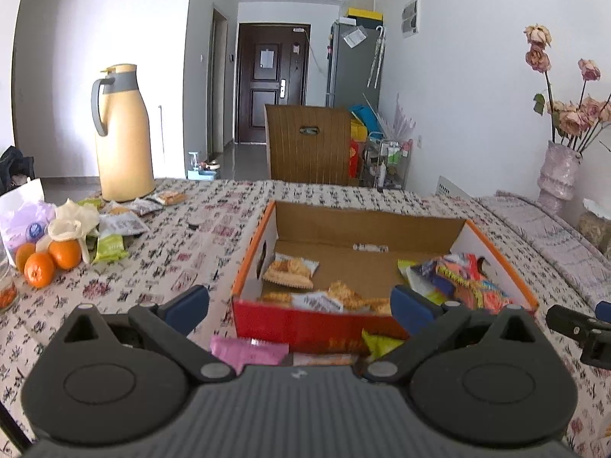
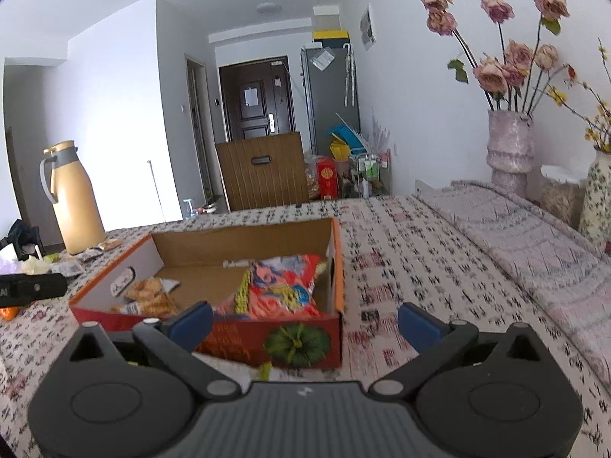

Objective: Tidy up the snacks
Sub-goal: 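Withdraw both open tools from the box toward the snack pile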

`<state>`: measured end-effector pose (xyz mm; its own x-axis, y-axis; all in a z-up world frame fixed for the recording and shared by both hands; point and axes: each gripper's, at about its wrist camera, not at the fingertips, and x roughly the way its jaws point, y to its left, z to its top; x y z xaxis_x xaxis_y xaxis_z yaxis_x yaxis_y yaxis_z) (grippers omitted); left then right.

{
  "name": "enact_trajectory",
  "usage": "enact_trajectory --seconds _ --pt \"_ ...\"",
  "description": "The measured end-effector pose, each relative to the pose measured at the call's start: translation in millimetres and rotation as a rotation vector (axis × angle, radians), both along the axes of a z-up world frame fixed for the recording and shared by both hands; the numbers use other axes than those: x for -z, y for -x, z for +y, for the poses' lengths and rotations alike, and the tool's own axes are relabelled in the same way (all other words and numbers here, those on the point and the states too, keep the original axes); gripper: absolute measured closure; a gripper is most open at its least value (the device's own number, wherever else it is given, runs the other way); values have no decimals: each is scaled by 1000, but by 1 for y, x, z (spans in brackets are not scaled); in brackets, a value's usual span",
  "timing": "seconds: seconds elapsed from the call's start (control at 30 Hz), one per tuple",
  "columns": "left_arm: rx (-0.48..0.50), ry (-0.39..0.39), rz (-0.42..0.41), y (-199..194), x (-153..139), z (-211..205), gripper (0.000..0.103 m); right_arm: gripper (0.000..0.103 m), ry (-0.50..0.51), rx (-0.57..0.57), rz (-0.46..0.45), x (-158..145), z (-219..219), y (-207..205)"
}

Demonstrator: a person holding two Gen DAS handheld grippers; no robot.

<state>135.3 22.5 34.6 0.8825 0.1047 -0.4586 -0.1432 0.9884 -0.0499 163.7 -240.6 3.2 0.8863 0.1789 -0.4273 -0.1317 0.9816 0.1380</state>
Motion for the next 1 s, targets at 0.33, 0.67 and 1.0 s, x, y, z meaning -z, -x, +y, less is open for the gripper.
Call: enact_trajectory --seconds 0.33,0.67,1.0 --pt "19 2 42 20 25 7 0 0 14 12 77 29 -15 15" --pt "19 20 82 29 56 20 0 0 28 6 140 51 -19 25" --pt "30 50 95 24 72 24 0 0 45 -5 157 52 -10 10"
